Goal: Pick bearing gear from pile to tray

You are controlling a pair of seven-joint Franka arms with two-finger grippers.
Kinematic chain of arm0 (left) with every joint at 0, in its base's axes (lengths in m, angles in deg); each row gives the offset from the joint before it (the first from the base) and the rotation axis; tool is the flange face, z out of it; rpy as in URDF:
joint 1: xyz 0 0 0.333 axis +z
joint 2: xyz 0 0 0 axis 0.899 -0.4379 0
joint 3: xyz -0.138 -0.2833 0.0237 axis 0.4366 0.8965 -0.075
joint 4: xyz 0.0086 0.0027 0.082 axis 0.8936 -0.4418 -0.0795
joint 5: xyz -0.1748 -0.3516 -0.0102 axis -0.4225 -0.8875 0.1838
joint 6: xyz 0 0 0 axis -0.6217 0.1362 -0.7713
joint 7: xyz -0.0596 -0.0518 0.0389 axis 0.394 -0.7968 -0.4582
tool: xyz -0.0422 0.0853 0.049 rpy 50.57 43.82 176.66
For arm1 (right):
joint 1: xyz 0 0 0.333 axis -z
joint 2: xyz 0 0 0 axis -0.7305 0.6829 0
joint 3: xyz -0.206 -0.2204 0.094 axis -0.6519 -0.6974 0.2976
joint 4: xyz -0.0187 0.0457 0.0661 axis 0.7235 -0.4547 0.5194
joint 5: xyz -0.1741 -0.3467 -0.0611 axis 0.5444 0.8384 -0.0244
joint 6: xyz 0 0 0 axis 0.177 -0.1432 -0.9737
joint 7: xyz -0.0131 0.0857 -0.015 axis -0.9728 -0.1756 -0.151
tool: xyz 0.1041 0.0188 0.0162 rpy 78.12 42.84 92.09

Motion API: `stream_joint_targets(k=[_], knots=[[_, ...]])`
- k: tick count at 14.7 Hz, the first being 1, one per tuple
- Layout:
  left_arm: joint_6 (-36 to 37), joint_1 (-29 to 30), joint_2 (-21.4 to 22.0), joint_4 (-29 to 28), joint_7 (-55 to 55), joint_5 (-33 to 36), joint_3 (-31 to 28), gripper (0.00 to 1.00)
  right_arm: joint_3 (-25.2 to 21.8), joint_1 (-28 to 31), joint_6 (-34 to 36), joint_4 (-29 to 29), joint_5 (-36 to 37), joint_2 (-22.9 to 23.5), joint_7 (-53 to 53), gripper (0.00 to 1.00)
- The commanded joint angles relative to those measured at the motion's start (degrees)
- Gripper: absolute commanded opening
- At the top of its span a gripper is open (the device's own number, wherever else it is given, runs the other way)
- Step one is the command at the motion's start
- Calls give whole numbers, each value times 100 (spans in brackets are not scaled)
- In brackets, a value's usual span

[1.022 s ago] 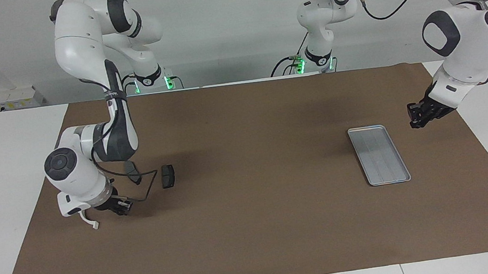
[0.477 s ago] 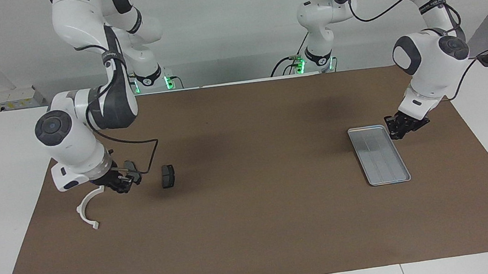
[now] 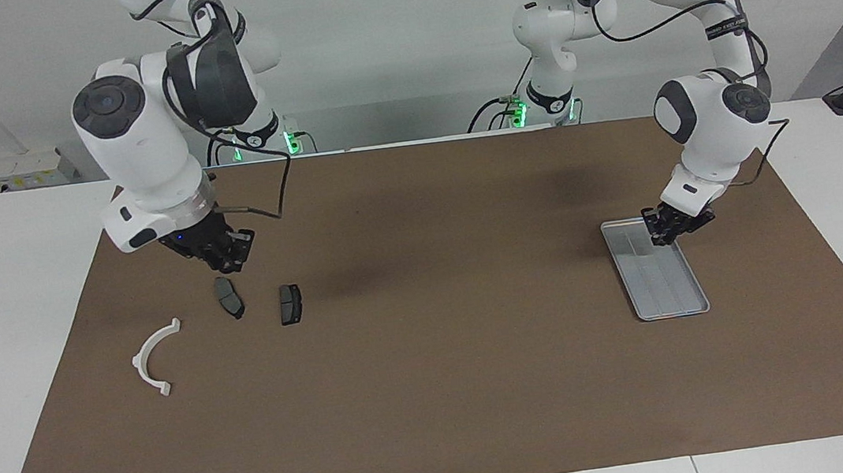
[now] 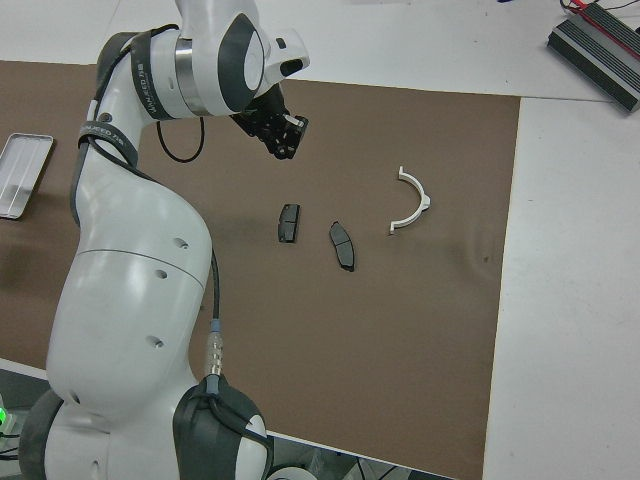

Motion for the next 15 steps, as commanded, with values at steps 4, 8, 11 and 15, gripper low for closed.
stream_joint_targets(k=[4,8,11,15], knots=[[-410,-161,183,-523,128,-89,-75,1,101,-825,-66,-82,-103,-201,-1590,0],[-559,-161,192,-690,128,-97,-75,1,348,-1080,-190,-91,-534,-201,-2365,0],[-577,-161,201,-777,119,-89,-75,1,357,-1642,-488,-169,-543,-131,-2972,0],[-708,-161,192,-891,119,-89,-75,1,357,-2179,-909,-327,-543,115,-3465,0]])
